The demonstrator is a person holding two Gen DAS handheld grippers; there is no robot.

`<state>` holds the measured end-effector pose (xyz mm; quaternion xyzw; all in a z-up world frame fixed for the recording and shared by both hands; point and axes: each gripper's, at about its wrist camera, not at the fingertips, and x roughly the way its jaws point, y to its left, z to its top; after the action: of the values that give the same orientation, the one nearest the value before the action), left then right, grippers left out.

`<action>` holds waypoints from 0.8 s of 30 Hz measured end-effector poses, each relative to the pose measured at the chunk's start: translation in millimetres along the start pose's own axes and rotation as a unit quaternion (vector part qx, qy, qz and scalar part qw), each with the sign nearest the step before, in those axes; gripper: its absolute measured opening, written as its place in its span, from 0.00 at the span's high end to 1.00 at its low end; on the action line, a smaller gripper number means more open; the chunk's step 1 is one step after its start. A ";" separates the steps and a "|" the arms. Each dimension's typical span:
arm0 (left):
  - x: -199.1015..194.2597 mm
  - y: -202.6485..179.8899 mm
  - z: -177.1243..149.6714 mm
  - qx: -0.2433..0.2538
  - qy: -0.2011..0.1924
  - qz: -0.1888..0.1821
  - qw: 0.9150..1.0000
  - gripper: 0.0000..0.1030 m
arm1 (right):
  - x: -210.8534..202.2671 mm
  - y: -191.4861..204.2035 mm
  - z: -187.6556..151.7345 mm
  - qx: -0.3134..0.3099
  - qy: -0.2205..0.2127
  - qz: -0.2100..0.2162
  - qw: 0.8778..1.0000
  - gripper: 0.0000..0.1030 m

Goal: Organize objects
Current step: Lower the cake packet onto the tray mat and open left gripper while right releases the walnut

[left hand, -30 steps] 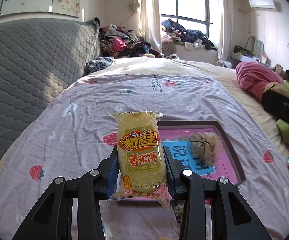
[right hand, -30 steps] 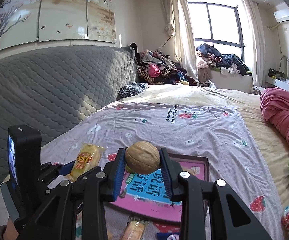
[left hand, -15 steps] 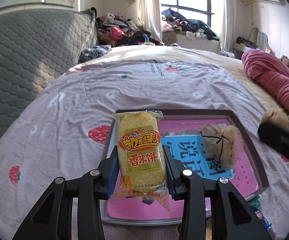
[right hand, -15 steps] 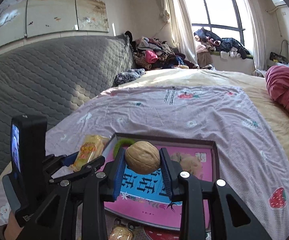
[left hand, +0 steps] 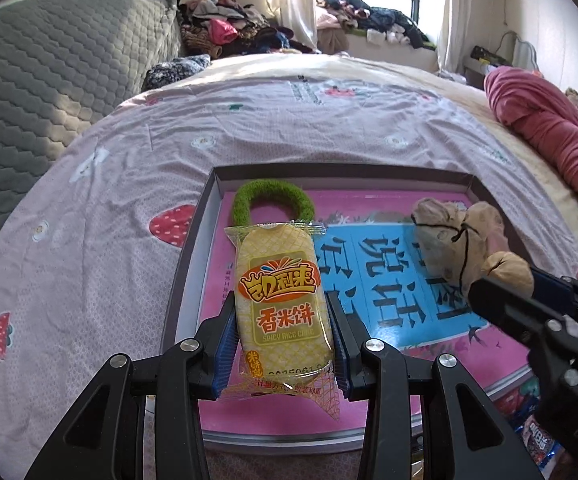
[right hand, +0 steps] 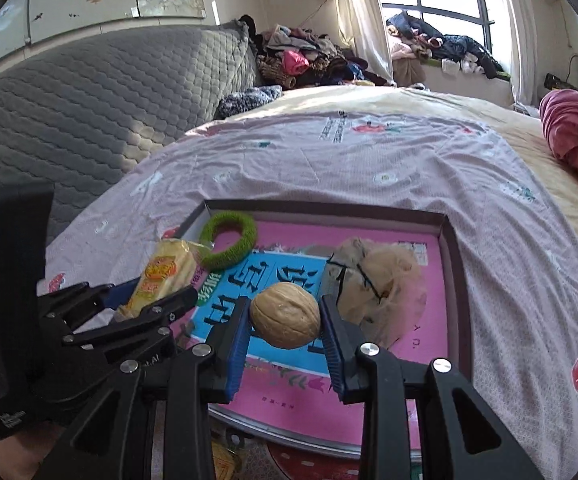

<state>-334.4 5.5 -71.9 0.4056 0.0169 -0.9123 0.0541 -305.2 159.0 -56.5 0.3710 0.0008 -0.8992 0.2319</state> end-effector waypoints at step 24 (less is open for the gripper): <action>31.5 -3.0 -8.6 0.005 0.048 -0.002 0.999 0.59 | 41.0 -8.6 -16.5 0.009 0.067 -0.022 0.997 0.66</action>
<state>-349.4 6.4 -101.1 0.4494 0.0162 -0.8918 0.0493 -323.1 152.5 -97.3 0.4326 0.0161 -0.8772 0.2078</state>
